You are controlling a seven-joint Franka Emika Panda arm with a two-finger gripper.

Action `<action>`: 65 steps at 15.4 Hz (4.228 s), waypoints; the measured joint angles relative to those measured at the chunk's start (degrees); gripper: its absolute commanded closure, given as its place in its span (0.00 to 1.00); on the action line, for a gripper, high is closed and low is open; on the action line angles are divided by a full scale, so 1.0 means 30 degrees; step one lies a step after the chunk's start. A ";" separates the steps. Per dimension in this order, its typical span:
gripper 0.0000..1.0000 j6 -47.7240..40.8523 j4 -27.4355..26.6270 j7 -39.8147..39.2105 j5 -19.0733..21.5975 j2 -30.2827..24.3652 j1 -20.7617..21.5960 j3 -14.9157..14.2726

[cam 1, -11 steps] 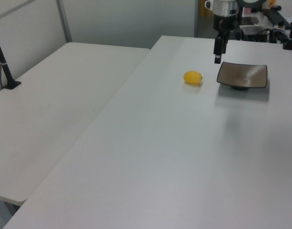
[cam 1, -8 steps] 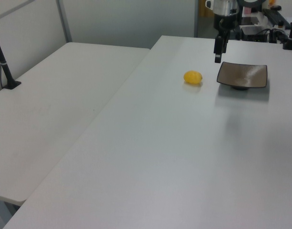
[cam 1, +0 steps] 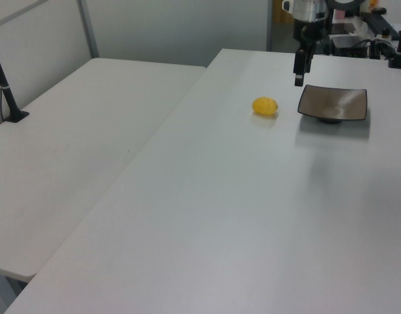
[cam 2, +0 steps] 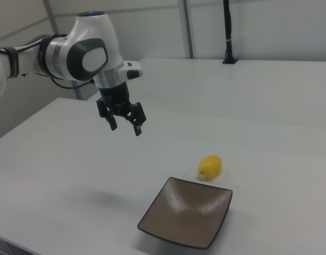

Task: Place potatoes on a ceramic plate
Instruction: 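Move the open gripper over the plate toward the yellow potato, then lower the gripper onto the yellow potato and close on it, then lift the held potato and carry it over the brown plate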

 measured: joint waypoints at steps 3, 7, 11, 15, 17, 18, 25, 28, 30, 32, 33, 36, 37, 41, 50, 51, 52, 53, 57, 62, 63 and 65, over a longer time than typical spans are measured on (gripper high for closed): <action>0.00 0.1018 0.0016 0.0000 0.0000 0.0210 -0.0001 0.0000; 0.00 0.1677 0.0408 0.0000 -0.0001 0.0830 -0.0207 -0.0050; 0.00 0.3551 0.0751 0.0055 -0.0001 0.1435 -0.0728 -0.0110; 0.00 0.4789 0.1862 0.0423 -0.0001 0.2659 -0.1268 -0.0213; 0.00 0.4870 0.2624 0.0440 -0.0344 0.3447 -0.1527 -0.0225; 0.00 0.4933 0.2926 0.0448 -0.0599 0.3803 -0.1658 -0.0234; 0.00 0.6457 0.3433 0.0897 -0.1962 0.5738 -0.2474 -0.0250; 0.00 0.6586 0.3497 0.1099 -0.2520 0.6356 -0.2787 -0.0253; 0.00 0.6603 0.3677 0.1114 -0.2695 0.6679 -0.3018 -0.0255; 0.00 0.6603 0.3983 0.1115 -0.2887 0.7053 -0.3251 -0.0259; 0.00 0.6603 0.4163 0.1115 -0.2953 0.7263 -0.3351 -0.0260; 0.00 0.6604 0.4739 0.1172 -0.3222 0.8041 -0.3520 -0.0261; 0.00 0.6604 0.4885 0.1298 -0.3415 0.8288 -0.3537 -0.0261; 0.00 0.7167 0.5121 0.1765 -0.3945 0.9158 -0.3536 -0.0250; 0.00 0.7995 0.5619 0.1902 -0.4797 1.0871 -0.3535 -0.0226; 0.00 0.8000 0.5662 0.1903 -0.4889 1.1030 -0.3535 -0.0208; 0.00 0.8002 0.5688 0.1903 -0.4924 1.1156 -0.3533 -0.0197; 0.07 0.8002 0.5702 0.1903 -0.4969 1.1262 -0.3533 -0.0194; 0.60 0.8003 0.5710 0.1909 -0.5222 1.1498 -0.3534 -0.0188; 0.60 0.8013 0.5787 0.1927 -0.5231 1.1609 -0.3545 -0.0188; 0.60 0.8015 0.5834 0.1945 -0.5231 1.1615 -0.3551 -0.0188; 0.60 0.8015 0.6122 0.2323 -0.5230 1.1619 -0.3565 -0.0188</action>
